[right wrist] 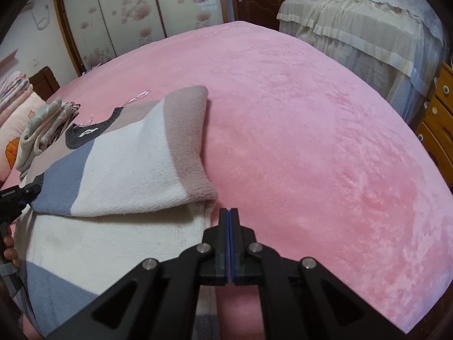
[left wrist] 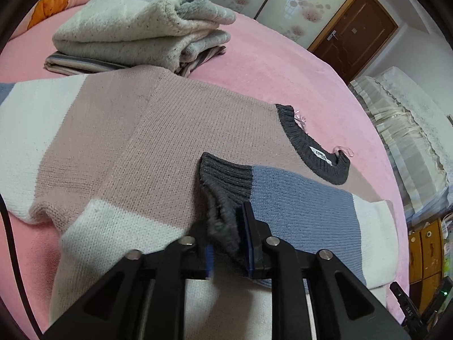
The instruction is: Fold small clothes
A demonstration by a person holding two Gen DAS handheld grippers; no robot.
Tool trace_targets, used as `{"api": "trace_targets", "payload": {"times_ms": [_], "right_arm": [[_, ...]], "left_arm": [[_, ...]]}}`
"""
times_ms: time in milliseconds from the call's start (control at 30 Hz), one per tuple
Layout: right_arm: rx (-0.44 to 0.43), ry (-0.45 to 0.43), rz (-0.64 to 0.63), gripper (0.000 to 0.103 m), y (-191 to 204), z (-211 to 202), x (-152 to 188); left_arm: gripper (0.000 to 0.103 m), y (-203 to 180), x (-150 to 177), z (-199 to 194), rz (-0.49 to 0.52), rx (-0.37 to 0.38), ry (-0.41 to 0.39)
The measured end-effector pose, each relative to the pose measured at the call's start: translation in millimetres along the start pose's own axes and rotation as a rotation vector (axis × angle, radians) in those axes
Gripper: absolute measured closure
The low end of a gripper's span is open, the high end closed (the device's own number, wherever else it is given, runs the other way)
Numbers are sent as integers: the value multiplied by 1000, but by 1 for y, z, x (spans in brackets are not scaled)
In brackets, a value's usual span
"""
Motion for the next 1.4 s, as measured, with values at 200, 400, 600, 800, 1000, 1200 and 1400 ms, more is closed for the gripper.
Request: {"api": "trace_targets", "payload": {"times_ms": [200, 400, 600, 800, 1000, 1200, 1400], "right_arm": [[-16, -19, -8, 103, 8, -11, -15], [-38, -37, -42, 102, 22, -15, -38], [-49, -37, -59, 90, 33, -3, -71], [-78, -26, -48, 49, 47, 26, -106], [-99, 114, -18, 49, 57, 80, -119], [-90, 163, -18, 82, 61, 111, -123], [-2, 133, -85, 93, 64, 124, -116]], "left_arm": [[44, 9, -9, -30, -27, -29, -52], [44, -1, -28, -60, 52, -89, -93], [44, -54, -35, -56, 234, -61, -82], [44, -78, -26, -20, 332, -84, -28], [44, -59, -18, 13, 266, -115, 38], [44, -53, -11, 23, 305, -160, 50], [44, -52, -7, 29, 327, -181, 47]]}}
Point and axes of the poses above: each gripper's, at about its wrist camera, not at the fingertips, and z roughly the way its jaws point, y to its left, x to its underside, the point moved 4 cm from there along z, roughly the way its jaws point, and after that the axes turned 14 degrees about z, right-handed, at the moved point
